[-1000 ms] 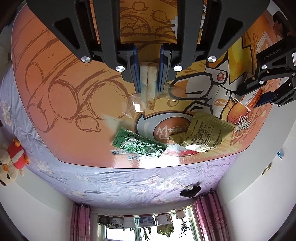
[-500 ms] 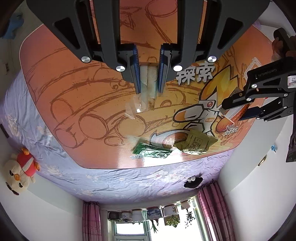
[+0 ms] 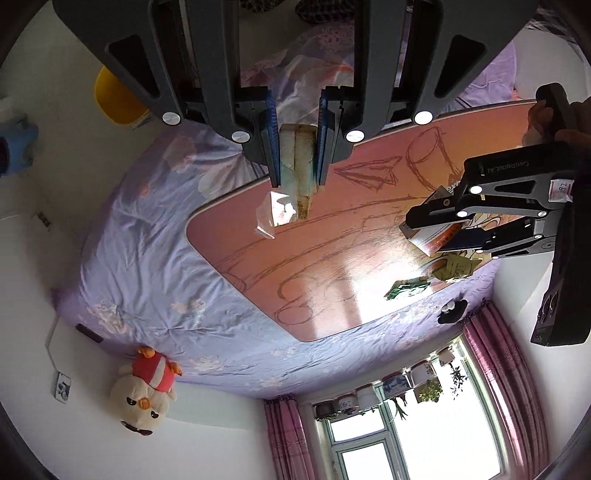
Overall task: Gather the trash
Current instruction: 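Carry the medicine box and white box with both tools over the yellow bin, then open both tools to drop both boxes into the yellow bin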
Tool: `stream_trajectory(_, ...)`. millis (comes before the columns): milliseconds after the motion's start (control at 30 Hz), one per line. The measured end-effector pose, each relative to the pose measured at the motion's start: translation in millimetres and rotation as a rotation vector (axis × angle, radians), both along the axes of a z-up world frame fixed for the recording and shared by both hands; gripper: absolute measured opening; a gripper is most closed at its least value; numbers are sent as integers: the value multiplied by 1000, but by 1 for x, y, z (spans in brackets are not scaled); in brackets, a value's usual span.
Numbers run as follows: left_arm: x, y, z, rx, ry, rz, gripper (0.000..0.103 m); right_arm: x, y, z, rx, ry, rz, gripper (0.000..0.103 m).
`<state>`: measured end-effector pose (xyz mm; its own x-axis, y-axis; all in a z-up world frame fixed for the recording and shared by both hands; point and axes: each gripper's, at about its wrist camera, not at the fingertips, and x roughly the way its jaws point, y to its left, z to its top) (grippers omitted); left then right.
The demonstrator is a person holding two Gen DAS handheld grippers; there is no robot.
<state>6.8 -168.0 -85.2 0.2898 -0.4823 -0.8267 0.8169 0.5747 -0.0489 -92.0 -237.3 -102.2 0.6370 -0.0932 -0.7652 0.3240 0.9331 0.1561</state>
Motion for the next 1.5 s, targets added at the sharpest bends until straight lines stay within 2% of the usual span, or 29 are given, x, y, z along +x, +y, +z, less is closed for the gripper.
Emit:
stream_trajectory(200,-45,-70,1,-12,-1,-205,50,-73,-55,-8,-2,20,-180,19)
stream_trajectory(367,-89,-129,-13,1,14,-347,50,-128,-101,-22,6,46,-297,19)
stream_trajectory(533,-124,-187,-43,35,48,-441,50,-169,-142,-47,23,69,-364,19)
stream_trajectory(700,-151,-239,-88,88,77,-513,50,-194,-186,-84,59,84,-386,19)
stream_trajectory(1000,-183,-318,-190,205,129,-573,50,-211,-253,-183,127,139,-373,19)
stream_trajectory(1200,-188,-349,-255,292,156,-578,50,-213,-284,-250,175,194,-343,19)
stream_trajectory(1367,-189,-364,-291,348,173,-570,50,-216,-297,-296,228,231,-321,19)
stream_trajectory(1500,-195,-369,-304,375,174,-564,50,-221,-301,-325,261,259,-311,19)
